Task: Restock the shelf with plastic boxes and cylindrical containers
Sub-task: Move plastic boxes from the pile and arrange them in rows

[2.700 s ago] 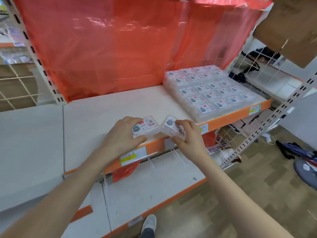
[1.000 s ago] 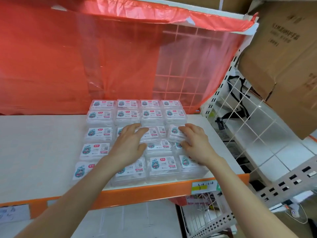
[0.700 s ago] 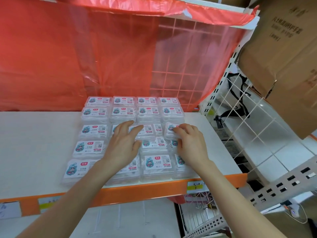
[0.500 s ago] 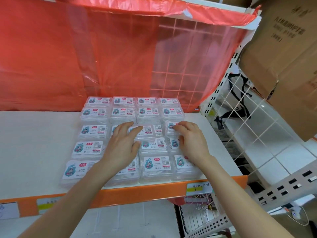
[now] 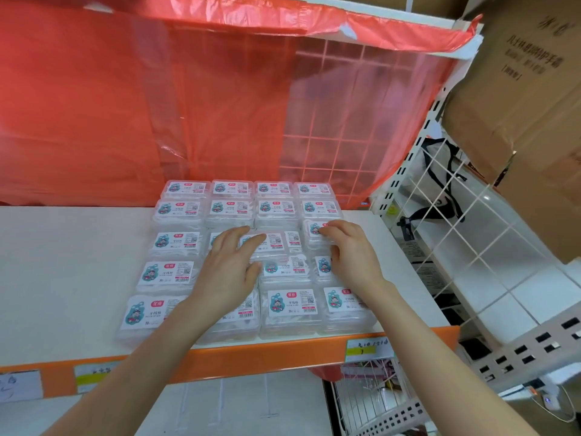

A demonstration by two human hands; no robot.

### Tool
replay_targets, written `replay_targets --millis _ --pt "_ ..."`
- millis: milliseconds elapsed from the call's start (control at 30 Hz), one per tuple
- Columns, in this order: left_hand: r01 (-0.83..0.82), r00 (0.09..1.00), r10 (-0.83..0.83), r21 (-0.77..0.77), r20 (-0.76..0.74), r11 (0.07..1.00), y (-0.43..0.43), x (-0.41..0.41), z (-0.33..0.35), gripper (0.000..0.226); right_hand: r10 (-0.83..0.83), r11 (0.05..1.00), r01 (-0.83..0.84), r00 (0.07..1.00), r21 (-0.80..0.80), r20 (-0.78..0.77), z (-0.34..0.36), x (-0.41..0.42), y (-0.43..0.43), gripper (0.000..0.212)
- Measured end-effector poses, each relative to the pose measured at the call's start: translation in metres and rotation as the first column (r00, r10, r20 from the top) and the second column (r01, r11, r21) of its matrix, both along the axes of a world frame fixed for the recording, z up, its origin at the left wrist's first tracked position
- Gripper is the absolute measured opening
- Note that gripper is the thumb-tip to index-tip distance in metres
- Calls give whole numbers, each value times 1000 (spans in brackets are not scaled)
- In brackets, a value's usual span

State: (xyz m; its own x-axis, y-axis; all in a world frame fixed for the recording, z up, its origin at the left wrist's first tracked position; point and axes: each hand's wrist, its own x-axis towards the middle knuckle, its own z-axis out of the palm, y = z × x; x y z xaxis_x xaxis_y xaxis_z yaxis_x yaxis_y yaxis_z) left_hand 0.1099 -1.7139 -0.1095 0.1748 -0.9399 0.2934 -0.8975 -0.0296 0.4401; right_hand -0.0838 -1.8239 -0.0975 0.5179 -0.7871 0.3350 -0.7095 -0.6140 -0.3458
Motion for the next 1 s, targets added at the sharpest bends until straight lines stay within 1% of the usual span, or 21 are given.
replay_targets --millis 400,533,633,700,833,1000 --pt "4 1000 -4 20 -3 1000 1 0 0 48 -7 1000 7 999 8 32 -4 1 5 47" --pt "5 1000 -5 27 -3 1000 2 -2 4 48 5 1000 -5 998 -5 64 -4 1 6 43" --pt "-11 996 11 -7 88 1000 7 -5 10 49 6 1000 -5 999 -29 48 -4 1 7 40" --pt "-13 993 17 -39 121 999 14 -13 11 50 -8 999 9 1000 -31 23 -4 1 6 40" --pt "-55 977 32 99 213 994 23 -29 3 56 -17 999 17 1000 -28 -20 -5 1 6 42" --pt "-5 982 -24 149 187 989 14 -30 1 58 -14 999 14 1000 -29 -24 -4 1 6 43"
